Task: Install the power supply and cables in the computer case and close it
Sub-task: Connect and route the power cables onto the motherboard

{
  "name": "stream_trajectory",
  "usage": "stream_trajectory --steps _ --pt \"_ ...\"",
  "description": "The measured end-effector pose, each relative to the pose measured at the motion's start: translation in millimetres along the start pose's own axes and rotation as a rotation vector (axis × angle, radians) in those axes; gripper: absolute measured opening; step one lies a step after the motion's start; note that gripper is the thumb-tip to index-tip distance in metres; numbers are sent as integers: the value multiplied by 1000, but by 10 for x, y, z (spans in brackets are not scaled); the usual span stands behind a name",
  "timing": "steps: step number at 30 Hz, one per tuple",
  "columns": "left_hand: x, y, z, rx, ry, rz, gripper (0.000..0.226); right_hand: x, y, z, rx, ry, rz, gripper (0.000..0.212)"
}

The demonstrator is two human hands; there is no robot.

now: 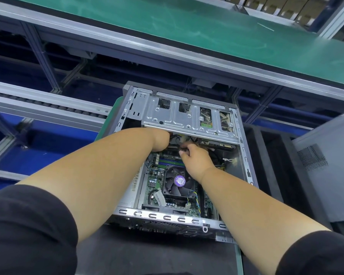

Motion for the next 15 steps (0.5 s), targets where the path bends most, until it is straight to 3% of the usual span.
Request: stream_trajectory --steps 6,8,11,13,15 --pt "35 -8 -42 -37 49 35 42 209 -113 62 72 364 166 38" --pt "50 -7 -61 -60 54 77 44 156 -161 -19 51 398 121 52" --pt "53 4 -71 -75 42 98 44 152 -216 -54 56 399 23 41" --pt "56 0 -86 -84 34 119 42 146 -236 -30 94 411 135 40" --pt "61 10 -86 -97 30 146 41 162 -175 -55 138 402 403 35"
Point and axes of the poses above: each hand's wrist, its own z-axis towards the middle knuckle, its own y-axis out of the palm, x = y × z, the point moved 4 cm from there along z, towards the middle knuckle, and after that the axes turned 12 degrees about -x, right-handed, at the moved point
